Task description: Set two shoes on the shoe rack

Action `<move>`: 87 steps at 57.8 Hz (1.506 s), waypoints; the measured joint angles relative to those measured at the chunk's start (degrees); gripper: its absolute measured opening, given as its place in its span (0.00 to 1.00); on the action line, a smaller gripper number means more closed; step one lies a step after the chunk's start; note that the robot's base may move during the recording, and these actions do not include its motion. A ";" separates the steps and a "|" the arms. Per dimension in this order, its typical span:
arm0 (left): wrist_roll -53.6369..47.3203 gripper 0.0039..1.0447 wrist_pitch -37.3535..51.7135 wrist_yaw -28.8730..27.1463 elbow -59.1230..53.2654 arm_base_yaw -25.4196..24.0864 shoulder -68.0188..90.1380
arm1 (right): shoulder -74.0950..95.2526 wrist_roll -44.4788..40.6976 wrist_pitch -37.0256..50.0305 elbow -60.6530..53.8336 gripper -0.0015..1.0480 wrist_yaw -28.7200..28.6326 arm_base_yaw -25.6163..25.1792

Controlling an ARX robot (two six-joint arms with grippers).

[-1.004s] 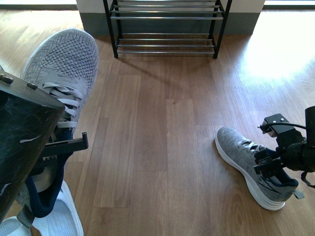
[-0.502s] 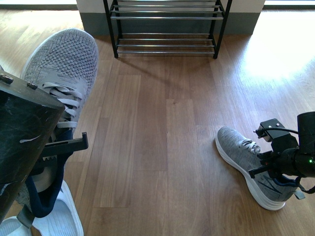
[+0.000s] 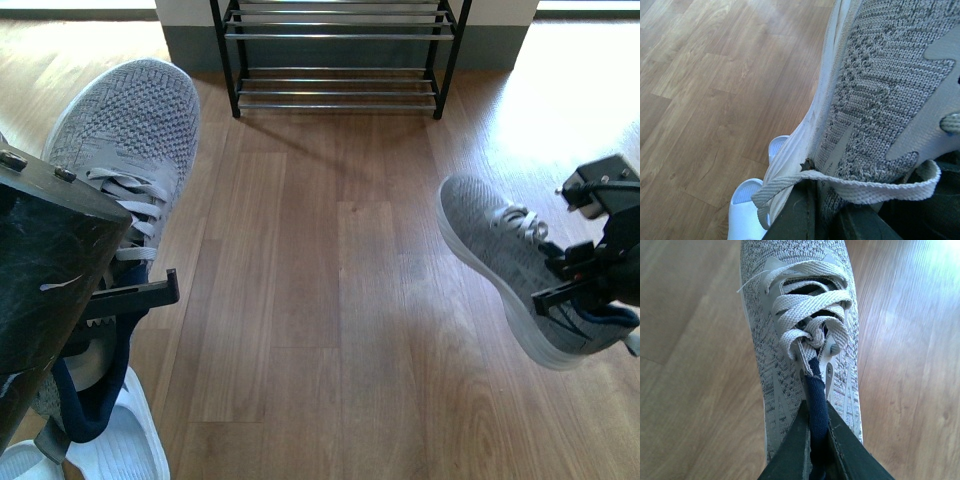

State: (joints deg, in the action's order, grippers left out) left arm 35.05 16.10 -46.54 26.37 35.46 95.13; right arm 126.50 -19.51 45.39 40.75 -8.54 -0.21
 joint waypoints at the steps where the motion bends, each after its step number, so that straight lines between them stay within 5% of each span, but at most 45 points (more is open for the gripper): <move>1: 0.00 0.02 0.00 0.00 0.00 0.00 0.00 | -2.01 0.00 0.04 -1.14 0.02 -0.22 0.24; 23: 0.00 0.02 0.00 0.00 0.00 0.00 0.00 | -53.11 0.33 -17.35 -19.78 0.02 -7.48 -0.33; 38: 0.00 0.02 0.00 -0.02 0.00 0.00 0.00 | -97.98 1.20 -47.60 -23.32 0.02 -12.57 -0.44; 87: 0.00 0.02 0.00 -0.07 0.00 0.11 0.00 | -99.91 1.60 -48.17 -23.43 0.02 -12.39 -0.22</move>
State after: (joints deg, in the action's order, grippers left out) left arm 35.05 16.10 -46.61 26.37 35.57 95.13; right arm 26.59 -17.91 -2.79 17.32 -20.93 -0.43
